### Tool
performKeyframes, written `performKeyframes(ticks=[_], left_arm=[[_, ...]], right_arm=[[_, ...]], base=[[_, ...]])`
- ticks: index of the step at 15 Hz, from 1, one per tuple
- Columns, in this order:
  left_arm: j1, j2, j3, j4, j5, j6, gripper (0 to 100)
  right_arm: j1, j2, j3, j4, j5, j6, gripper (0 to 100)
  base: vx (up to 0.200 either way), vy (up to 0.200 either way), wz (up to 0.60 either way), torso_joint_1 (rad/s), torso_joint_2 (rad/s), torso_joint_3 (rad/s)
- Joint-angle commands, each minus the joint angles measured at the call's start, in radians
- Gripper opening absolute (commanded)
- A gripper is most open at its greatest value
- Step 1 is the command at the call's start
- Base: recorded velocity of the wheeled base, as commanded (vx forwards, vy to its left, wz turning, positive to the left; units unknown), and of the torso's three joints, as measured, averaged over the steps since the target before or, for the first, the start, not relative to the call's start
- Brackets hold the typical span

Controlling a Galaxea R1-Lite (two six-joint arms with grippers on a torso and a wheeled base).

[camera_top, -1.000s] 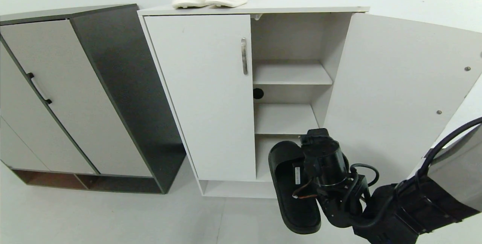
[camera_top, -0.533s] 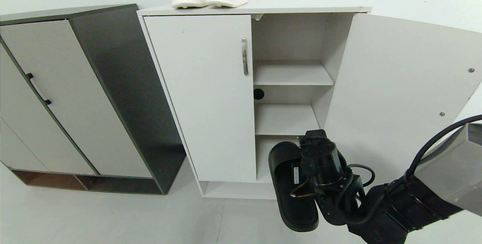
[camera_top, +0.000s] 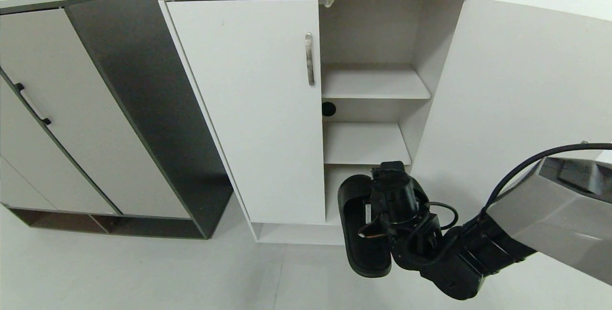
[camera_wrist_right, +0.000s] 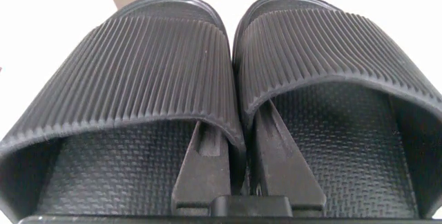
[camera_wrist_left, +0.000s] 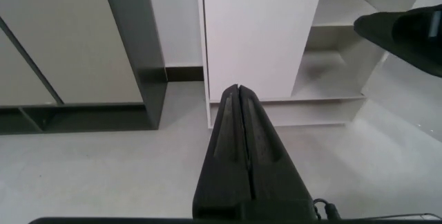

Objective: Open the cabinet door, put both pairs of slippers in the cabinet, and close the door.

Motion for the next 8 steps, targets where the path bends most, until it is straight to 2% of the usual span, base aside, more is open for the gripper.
performKeyframes(ticks=[1, 8], left_arm=[[0.0, 0.002, 0.0, 0.0, 0.0, 0.0, 0], [0.0, 0.002, 0.0, 0.0, 0.0, 0.0, 0]], right_arm=[[-0.009, 0.07, -0.062, 0.0, 0.0, -0.001, 0], [-0.015, 0.107, -0.087, -0.067, -0.002, -0.004, 0]], base=[[0.0, 0.0, 0.0, 0.002, 0.0, -0.193], [0.0, 0.0, 0.0, 0.004, 0.0, -0.197]])
